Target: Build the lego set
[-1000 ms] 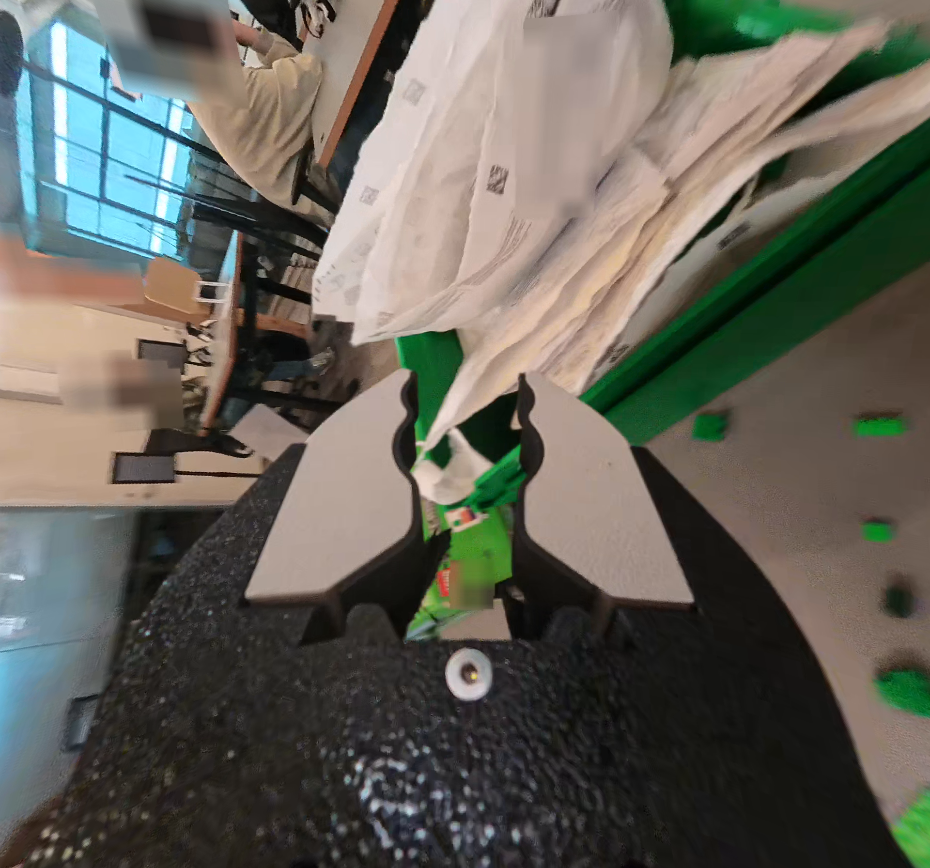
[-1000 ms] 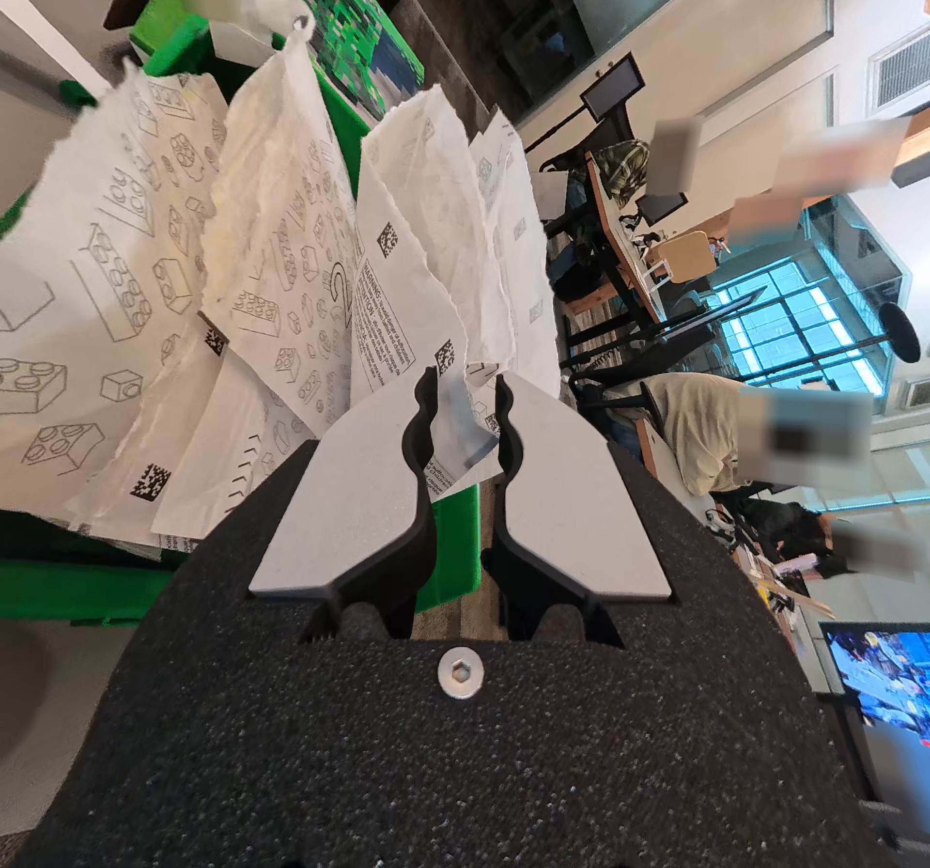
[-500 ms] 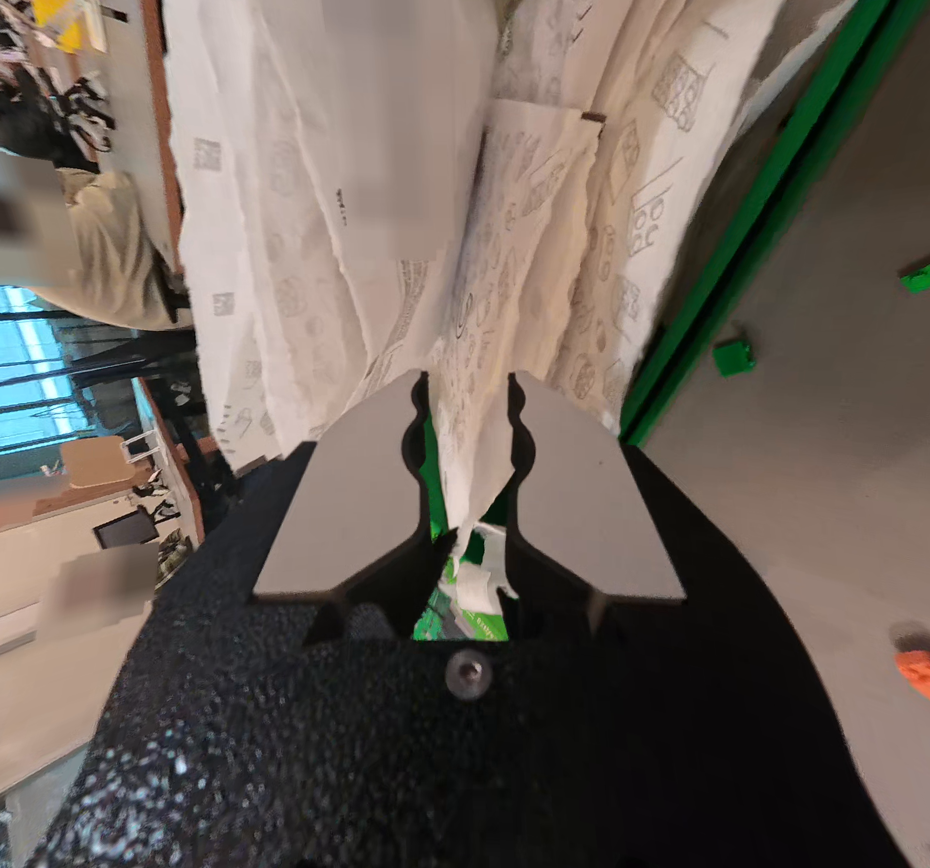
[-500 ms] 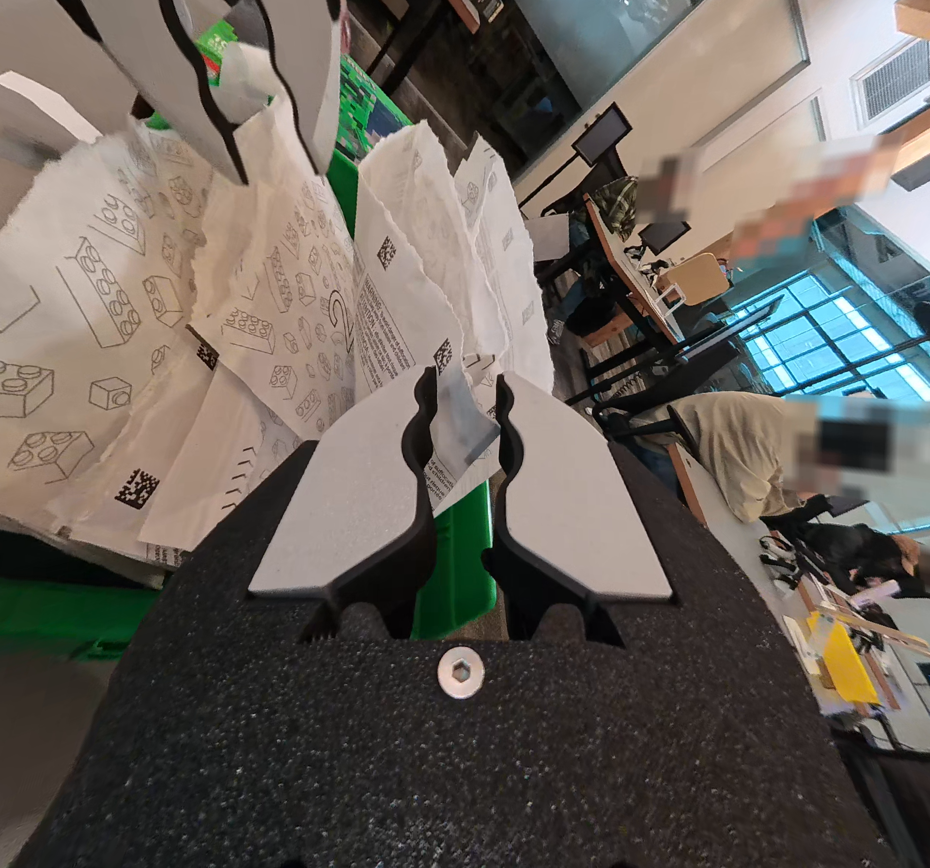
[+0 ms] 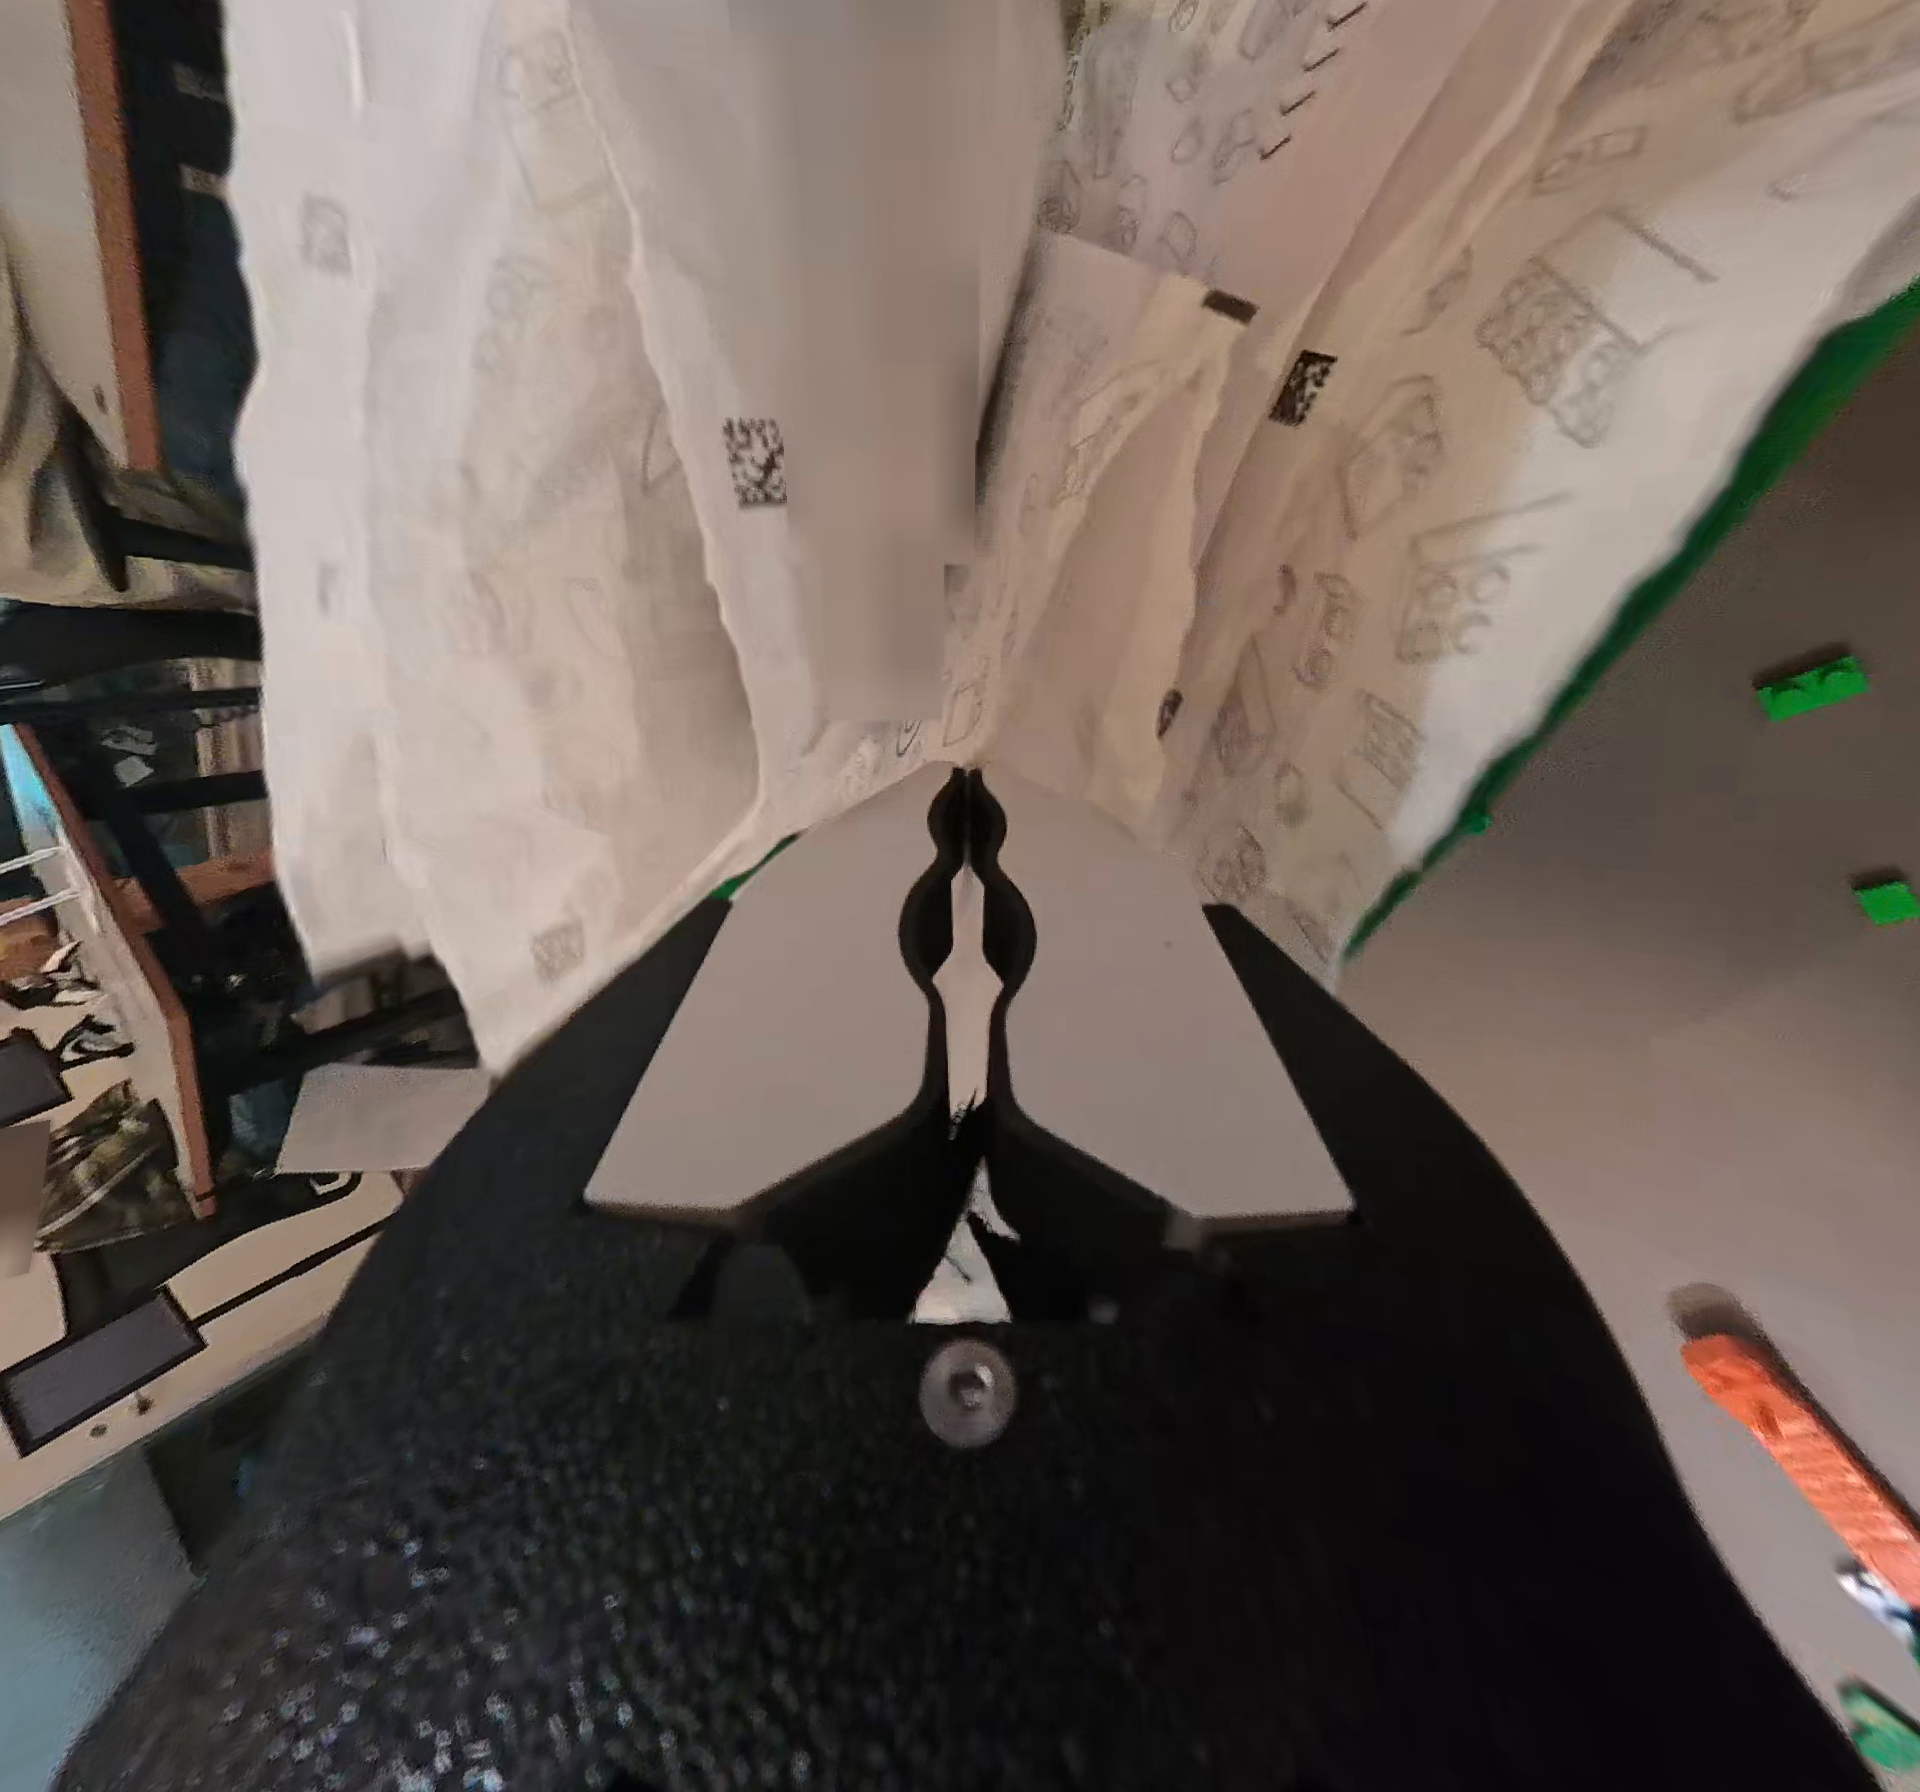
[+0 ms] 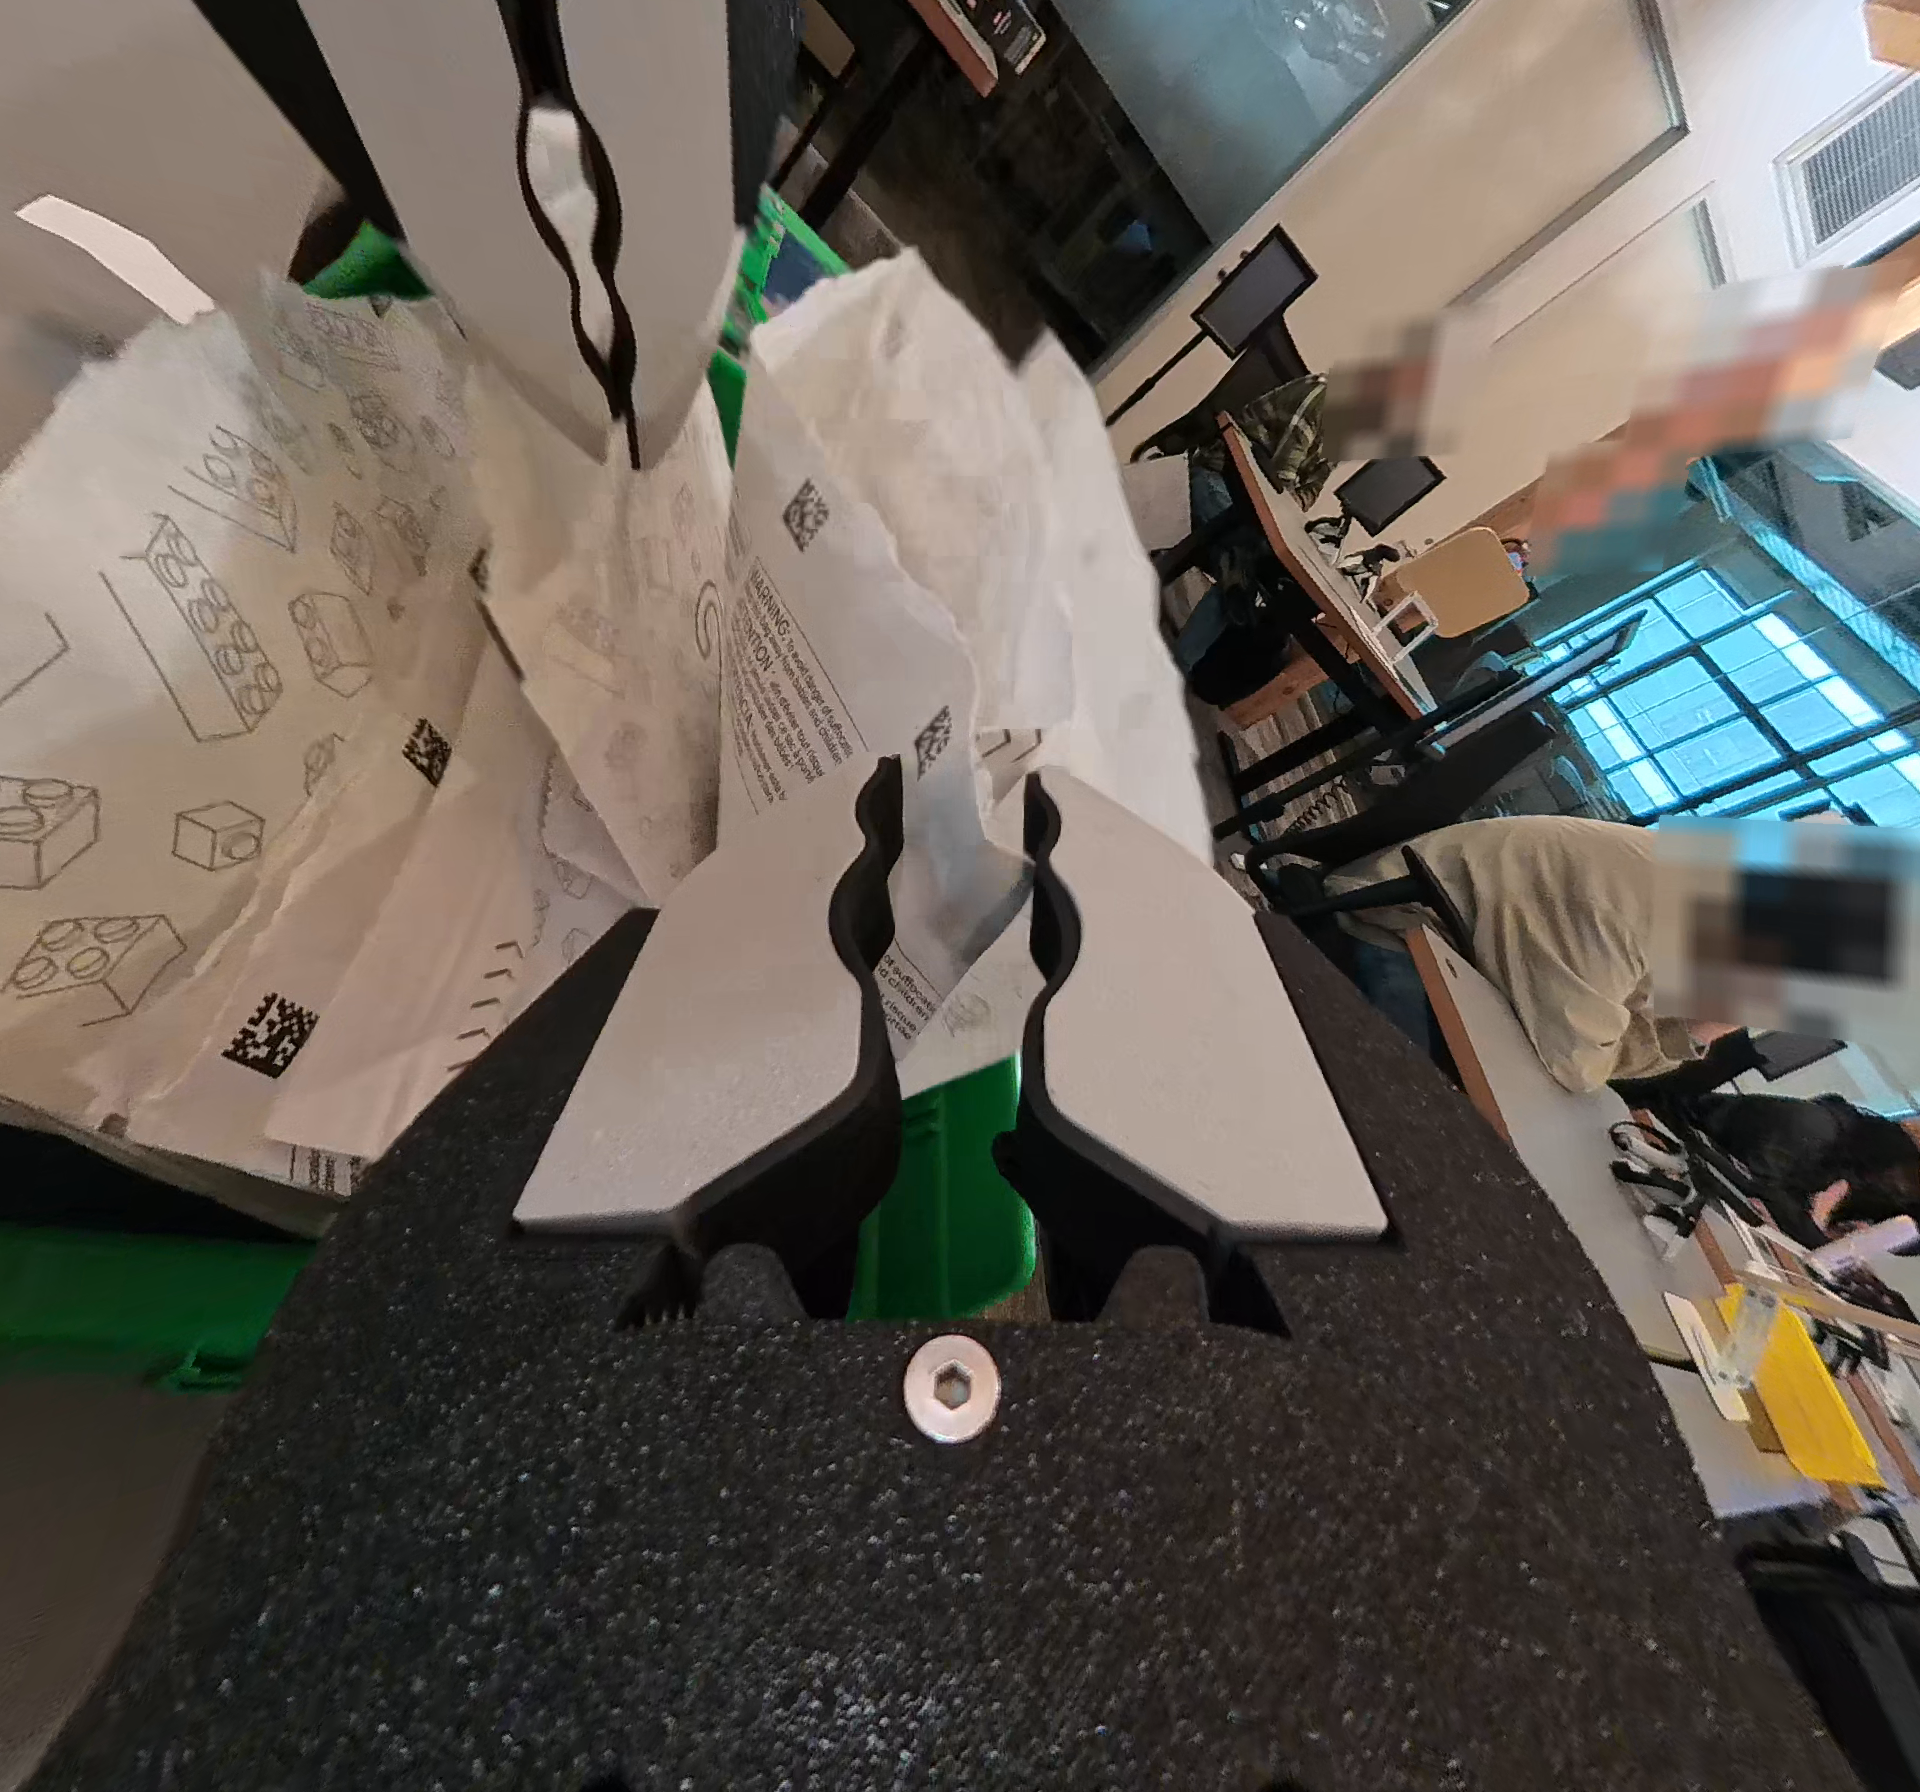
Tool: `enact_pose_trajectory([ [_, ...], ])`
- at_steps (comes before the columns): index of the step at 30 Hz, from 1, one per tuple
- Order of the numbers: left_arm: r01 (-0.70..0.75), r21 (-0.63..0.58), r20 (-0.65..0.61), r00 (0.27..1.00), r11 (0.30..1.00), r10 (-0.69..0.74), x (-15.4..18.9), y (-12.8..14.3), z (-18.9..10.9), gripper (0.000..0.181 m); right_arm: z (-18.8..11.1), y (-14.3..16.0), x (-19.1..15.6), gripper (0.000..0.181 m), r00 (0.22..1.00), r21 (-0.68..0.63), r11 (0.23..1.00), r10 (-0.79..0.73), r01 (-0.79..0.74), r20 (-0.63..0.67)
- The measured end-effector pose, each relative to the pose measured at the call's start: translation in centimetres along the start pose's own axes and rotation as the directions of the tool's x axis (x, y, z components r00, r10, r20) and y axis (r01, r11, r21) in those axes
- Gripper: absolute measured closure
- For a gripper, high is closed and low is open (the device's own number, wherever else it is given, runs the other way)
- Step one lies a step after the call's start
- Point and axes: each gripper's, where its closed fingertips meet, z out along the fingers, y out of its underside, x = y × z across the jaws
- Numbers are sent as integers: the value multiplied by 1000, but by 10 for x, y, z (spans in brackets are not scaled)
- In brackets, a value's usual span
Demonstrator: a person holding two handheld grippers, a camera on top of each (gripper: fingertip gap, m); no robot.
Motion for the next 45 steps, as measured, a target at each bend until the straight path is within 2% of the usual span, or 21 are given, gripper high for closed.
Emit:
enact_pose_trajectory([
  [1,-3,-3,11,1000,1000,3,0,1,-9,181,-1,-3,0,159,1000,7,1000,5,-5,-3],
  [6,2,-2,119,993,1000,-2,0,9,-66,181,-6,-19,5,159,999,22,999,30,-29,-38],
  [8,-5,-6,154,988,1000,6,4,13,-80,181,-6,-21,5,159,998,1,1000,21,-21,-51],
  [12,6,-12,192,981,1000,-3,14,16,-78,181,-4,-20,-6,160,999,-67,998,-13,10,-48],
  [15,-29,-1,245,969,1000,28,16,14,-73,181,-7,-21,-22,164,988,-119,983,-148,141,-49],
  [18,59,-25,227,973,998,-52,14,13,-69,181,-5,-23,-47,167,967,-165,953,-255,254,17],
  [20,63,-31,214,975,998,-55,8,5,-74,181,1,-20,-55,170,956,-208,934,-290,291,34],
  [24,-17,-38,144,989,999,23,3,-4,-93,181,16,-8,-54,170,970,-287,927,-238,244,54],
  [26,-28,-53,158,987,998,36,-2,1,-106,181,21,-4,-56,170,982,-302,935,-173,189,77],
  [32,130,-9,319,940,991,-120,-14,21,-170,181,21,-9,-59,160,990,-282,959,19,23,143],
  [37,237,-51,467,864,970,-186,2,58,-239,181,7,-28,-64,150,975,-235,970,110,-62,195],
  [41,386,-74,579,767,920,-275,43,90,-304,181,-11,-39,-70,141,957,-251,960,181,-122,226],
  [45,521,-173,673,682,836,-286,118,128,-372,181,-41,-75,-70,136,964,-181,971,189,-155,188],
])
